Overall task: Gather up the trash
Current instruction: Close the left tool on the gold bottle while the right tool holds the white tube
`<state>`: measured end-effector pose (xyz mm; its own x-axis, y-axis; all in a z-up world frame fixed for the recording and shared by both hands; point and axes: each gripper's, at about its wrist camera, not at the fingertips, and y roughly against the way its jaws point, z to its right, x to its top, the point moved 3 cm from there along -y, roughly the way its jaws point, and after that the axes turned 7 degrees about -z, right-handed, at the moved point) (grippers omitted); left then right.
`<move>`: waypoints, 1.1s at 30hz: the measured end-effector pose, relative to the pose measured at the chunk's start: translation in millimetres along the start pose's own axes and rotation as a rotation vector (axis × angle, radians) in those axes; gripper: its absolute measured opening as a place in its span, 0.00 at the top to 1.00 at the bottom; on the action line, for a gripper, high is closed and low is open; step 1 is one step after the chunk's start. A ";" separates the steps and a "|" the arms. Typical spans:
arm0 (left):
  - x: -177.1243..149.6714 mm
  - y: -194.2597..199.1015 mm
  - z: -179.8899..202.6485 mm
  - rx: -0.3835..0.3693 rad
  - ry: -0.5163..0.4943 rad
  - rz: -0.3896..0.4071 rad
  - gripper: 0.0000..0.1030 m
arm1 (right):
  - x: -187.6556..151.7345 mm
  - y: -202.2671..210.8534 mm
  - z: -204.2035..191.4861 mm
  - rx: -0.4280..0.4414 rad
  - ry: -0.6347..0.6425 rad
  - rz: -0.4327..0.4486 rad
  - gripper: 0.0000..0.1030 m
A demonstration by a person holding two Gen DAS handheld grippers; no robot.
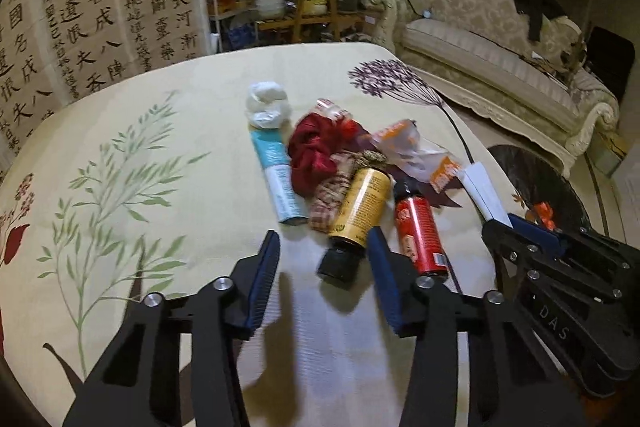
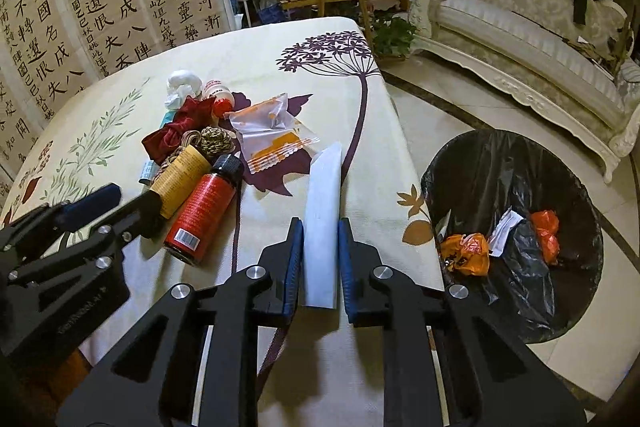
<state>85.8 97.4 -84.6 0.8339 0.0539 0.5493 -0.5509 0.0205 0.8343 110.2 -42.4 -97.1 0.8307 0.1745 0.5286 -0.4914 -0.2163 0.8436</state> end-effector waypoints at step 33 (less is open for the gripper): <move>-5.2 0.9 0.1 -0.054 0.074 -0.032 0.57 | -7.3 5.4 0.8 0.035 -0.003 0.009 0.82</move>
<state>81.0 97.1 -86.7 0.8477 0.1263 0.5153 -0.5263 0.0770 0.8468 101.7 -45.6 -96.5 0.8271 0.1690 0.5360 -0.4898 -0.2510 0.8349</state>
